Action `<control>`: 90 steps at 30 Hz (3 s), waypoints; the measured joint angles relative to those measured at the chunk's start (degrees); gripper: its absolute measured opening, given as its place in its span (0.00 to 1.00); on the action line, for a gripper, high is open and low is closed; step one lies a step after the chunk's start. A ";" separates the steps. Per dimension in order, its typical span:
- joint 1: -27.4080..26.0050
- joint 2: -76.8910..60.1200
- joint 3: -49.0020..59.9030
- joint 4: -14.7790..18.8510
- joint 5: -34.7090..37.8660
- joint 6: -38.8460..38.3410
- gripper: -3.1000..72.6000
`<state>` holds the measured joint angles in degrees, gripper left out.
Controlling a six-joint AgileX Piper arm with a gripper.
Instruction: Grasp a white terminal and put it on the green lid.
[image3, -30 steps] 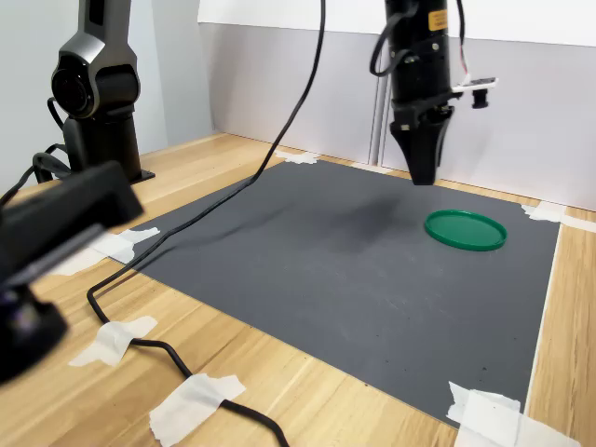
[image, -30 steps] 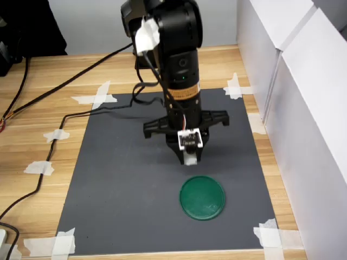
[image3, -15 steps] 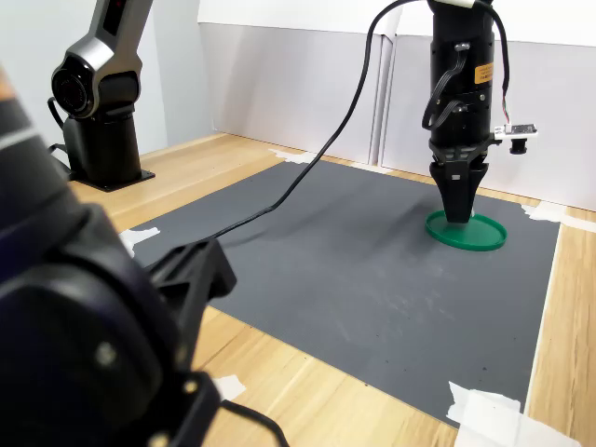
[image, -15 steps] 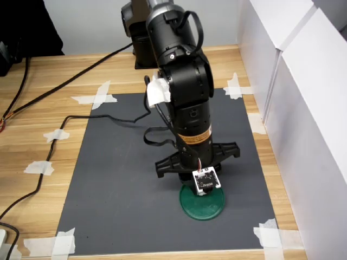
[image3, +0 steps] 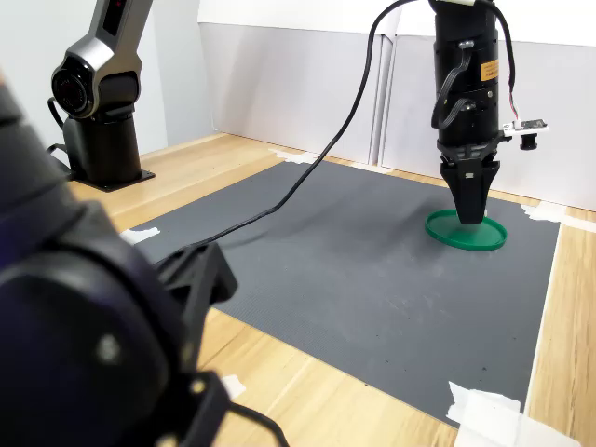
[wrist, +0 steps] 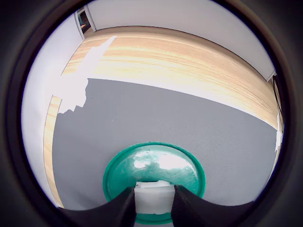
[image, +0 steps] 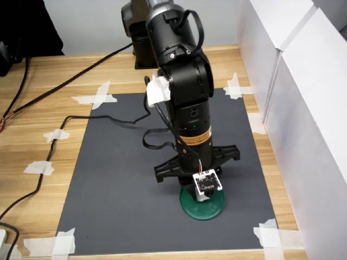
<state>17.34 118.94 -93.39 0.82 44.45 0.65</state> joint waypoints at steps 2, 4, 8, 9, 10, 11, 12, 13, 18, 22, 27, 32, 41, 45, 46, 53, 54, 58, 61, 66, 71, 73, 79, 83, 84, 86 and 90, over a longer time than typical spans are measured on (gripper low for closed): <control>-0.13 0.00 0.00 0.00 0.06 -0.15 0.41; -0.25 0.00 0.00 0.00 0.21 -0.65 0.41; -0.26 0.00 0.00 0.33 1.29 -3.68 0.41; -0.26 0.00 0.00 0.64 1.29 -4.00 0.41; -0.26 0.00 0.00 1.19 1.29 -4.42 0.41; -0.26 0.00 0.00 1.59 1.29 -4.83 0.41; -0.26 0.00 0.00 2.01 1.31 -5.19 0.41; -0.26 0.00 0.00 2.25 1.31 -5.57 0.41; -0.31 0.00 0.00 2.87 1.25 -7.68 0.41; -0.31 0.00 0.00 2.94 1.15 -8.08 0.41; -0.31 0.00 0.00 3.00 1.15 -8.17 0.46; -0.31 -0.93 0.67 3.06 0.85 -8.51 0.63; -0.31 -6.69 7.34 3.06 -2.34 -7.62 0.75; -0.31 -11.32 11.36 3.10 -4.15 -7.56 0.75; -0.31 -12.75 12.57 3.10 -4.82 -7.48 0.74; -0.31 -25.00 23.35 2.65 -10.34 -7.42 0.61; -0.31 -27.18 25.39 2.41 -11.23 -7.42 0.56; -2.64 -36.78 34.31 2.42 -13.57 -7.19 0.38; -7.23 -44.87 40.84 2.42 -16.28 -6.63 0.26; -13.59 -58.46 52.10 2.07 -21.97 -6.53 0.18; -14.85 -72.62 62.58 1.80 -23.37 -6.53 0.17; -14.85 -78.66 66.40 1.80 -23.41 -6.53 0.17; -14.85 -94.73 77.40 1.80 -23.31 -6.53 0.16; -14.85 -101.85 81.94 1.80 -26.54 -6.83 0.16; -14.85 -103.14 82.71 1.80 -27.78 -7.25 0.16; -14.85 -104.97 83.75 1.71 -28.98 -8.19 0.16; -14.85 -106.03 84.34 0.07 -29.11 -9.25 0.16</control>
<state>2.48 12.91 -9.05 0.89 15.34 -8.61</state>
